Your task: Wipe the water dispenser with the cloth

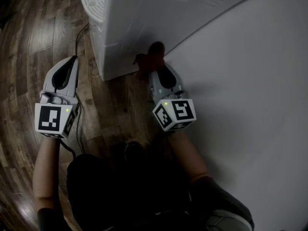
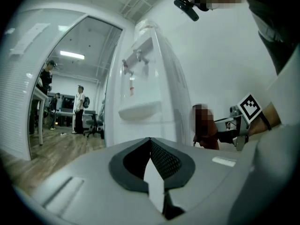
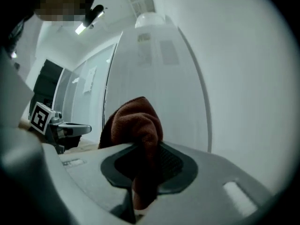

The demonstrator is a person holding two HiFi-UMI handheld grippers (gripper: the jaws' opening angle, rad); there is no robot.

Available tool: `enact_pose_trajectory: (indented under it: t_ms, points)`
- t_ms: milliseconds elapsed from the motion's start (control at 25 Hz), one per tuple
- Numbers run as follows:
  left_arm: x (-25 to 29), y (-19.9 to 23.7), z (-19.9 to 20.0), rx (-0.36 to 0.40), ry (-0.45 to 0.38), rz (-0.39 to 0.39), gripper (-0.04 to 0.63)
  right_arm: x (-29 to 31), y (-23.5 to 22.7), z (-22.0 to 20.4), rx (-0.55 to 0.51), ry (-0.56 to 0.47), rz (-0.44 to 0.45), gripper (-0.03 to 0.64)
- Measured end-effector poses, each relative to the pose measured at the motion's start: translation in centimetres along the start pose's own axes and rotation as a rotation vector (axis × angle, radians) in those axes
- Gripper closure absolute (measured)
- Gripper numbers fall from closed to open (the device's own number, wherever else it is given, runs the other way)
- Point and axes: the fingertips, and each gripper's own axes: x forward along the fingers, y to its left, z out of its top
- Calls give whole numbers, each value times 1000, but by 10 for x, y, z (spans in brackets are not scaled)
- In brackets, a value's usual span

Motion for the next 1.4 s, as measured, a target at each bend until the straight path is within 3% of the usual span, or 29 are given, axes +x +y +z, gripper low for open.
enact_pose_trajectory:
  t_ms: [200, 400, 480, 560, 640, 800, 920, 1120, 1240, 1400]
  points:
    - [-15, -17, 141, 27, -125, -26, 575, -27, 31, 163, -90, -143, 6, 555]
    - [-21, -20, 267, 106, -199, -87, 575, -28, 74, 321, -342, -281, 18, 555]
    - [-21, -4, 316, 139, -239, -58, 575, -15, 86, 377, -412, -335, 16, 555]
    - [-16, 26, 369, 221, -328, 11, 575, 15, 100, 430, -436, -395, 48, 555]
    - [-14, 34, 391, 274, -370, 28, 575, 28, 108, 449, -441, -379, 56, 555]
    - [-14, 8, 371, 241, -332, -23, 575, 17, 110, 426, -492, -290, 15, 555]
    - [-19, 3, 332, 247, -276, -17, 575, 9, 117, 385, -467, -215, 64, 555]
    - [-17, 3, 230, 108, -161, -44, 575, 20, 111, 287, -399, -109, 115, 555]
    - [-18, 5, 160, 68, -59, -34, 575, 21, 109, 233, -318, -84, 148, 555]
    - [-21, 11, 82, -39, 36, -8, 575, 22, 102, 163, -260, -27, 169, 555]
